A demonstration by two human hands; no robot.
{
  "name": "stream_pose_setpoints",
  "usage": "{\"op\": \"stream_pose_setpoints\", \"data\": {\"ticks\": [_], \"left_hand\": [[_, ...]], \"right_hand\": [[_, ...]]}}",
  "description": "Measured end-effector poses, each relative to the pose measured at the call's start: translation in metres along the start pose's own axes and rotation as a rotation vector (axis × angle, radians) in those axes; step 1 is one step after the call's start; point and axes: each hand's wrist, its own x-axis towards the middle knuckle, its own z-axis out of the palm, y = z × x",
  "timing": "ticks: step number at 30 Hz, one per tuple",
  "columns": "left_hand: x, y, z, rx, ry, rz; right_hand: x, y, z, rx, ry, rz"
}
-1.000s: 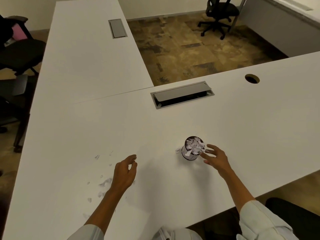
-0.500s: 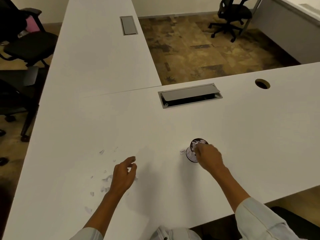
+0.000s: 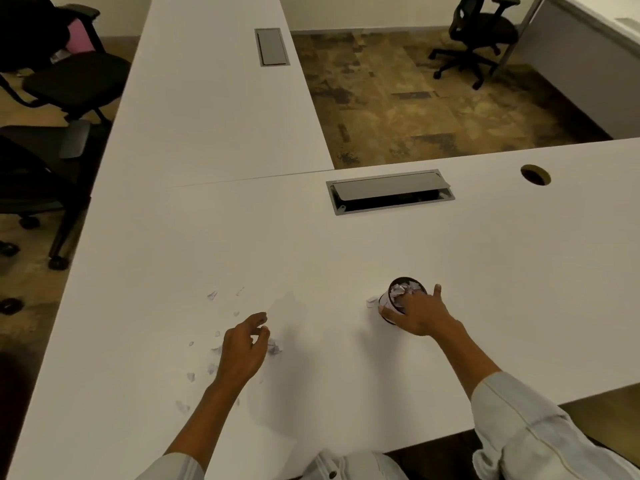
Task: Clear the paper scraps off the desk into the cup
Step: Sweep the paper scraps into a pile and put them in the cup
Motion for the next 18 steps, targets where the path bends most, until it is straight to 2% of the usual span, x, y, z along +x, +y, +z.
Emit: {"op": "stream_pose_setpoints", "data": {"ticks": [4, 11, 14, 18], "left_hand": [[0.001, -0.002, -0.013, 0.001, 0.012, -0.006], [-0.01, -0.022, -0.039, 0.033, 0.019, -0.087], [-0.017, -0.034, -0.05, 0.1, -0.01, -0.122], [-0.026, -0.04, -0.065, 0.121, 0.039, -0.094]], "right_hand": [[-0.02, 0.011, -0.022, 0.282, 0.255, 0.036], [-0.041, -0.003, -0.031, 0.463, 0.548, 0.028], [-0.037, -0.035, -0.02, 0.613, 0.567, -0.063], [-0.017, -0.083, 0.007, 0.77, 0.412, -0.124]]}}
